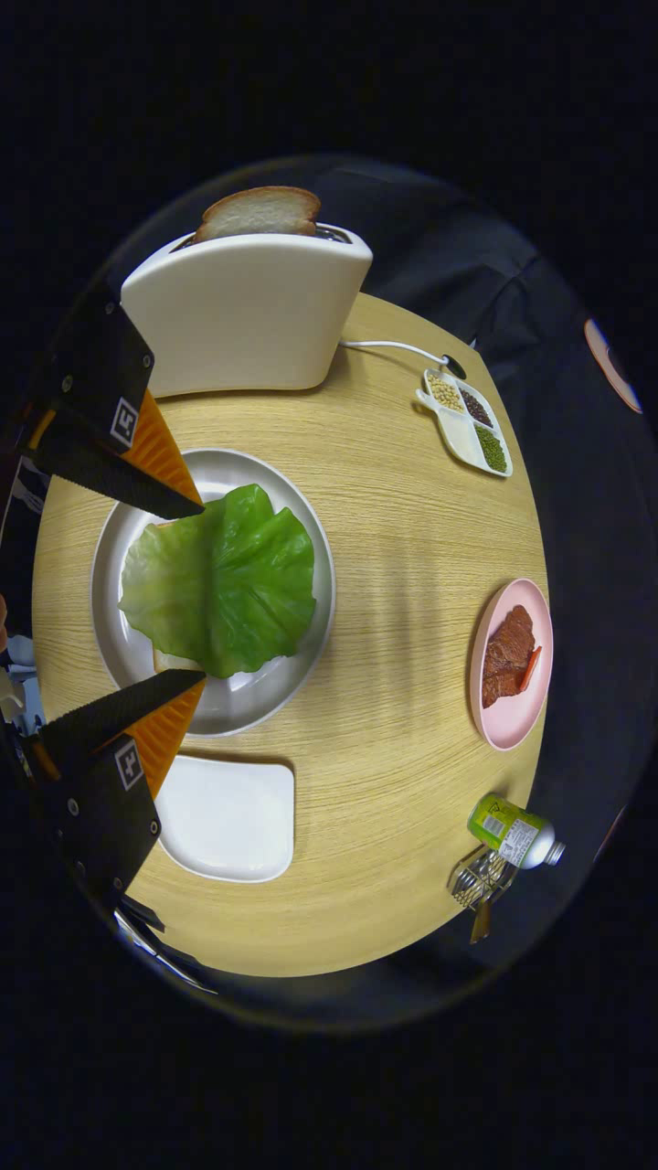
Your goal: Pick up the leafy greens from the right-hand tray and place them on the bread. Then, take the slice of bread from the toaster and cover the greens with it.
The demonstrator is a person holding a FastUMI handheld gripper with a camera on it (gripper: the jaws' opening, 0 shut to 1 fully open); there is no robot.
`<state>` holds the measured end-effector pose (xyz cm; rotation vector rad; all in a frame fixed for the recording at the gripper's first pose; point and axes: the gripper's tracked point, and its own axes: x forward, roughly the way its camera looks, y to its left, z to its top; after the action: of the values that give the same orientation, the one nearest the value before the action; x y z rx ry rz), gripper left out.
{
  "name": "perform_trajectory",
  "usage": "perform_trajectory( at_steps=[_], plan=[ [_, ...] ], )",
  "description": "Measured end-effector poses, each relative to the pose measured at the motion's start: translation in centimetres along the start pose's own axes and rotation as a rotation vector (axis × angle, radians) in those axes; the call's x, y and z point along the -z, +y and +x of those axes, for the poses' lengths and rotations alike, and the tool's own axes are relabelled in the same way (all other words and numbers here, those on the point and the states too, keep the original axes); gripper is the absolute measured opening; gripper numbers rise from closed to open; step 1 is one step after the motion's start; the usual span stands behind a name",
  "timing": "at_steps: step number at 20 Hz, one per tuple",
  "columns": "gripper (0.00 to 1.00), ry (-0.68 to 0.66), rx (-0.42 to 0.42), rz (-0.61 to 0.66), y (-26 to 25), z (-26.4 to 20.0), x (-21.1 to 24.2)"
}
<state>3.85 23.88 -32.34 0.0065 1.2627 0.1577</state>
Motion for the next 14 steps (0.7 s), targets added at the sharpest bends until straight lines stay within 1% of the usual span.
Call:
perform_trajectory(
  at_steps=[4,6,8,10,14],
  plan=[
    [0.99,-0.026,0.012,0.02,1.6,-3.3,-0.8],
    [0.99,-0.05,-0.014,0.035,3.7,-5.7,-1.7],
    [0.99,-0.088,-0.009,0.009,5.3,-8.1,-3.0],
    [0.99,-0.119,-0.024,-0.018,7.9,-10.5,-4.0],
    [0.99,-0.159,-0.054,-0.079,13.5,-13.6,-5.8]
  ],
)
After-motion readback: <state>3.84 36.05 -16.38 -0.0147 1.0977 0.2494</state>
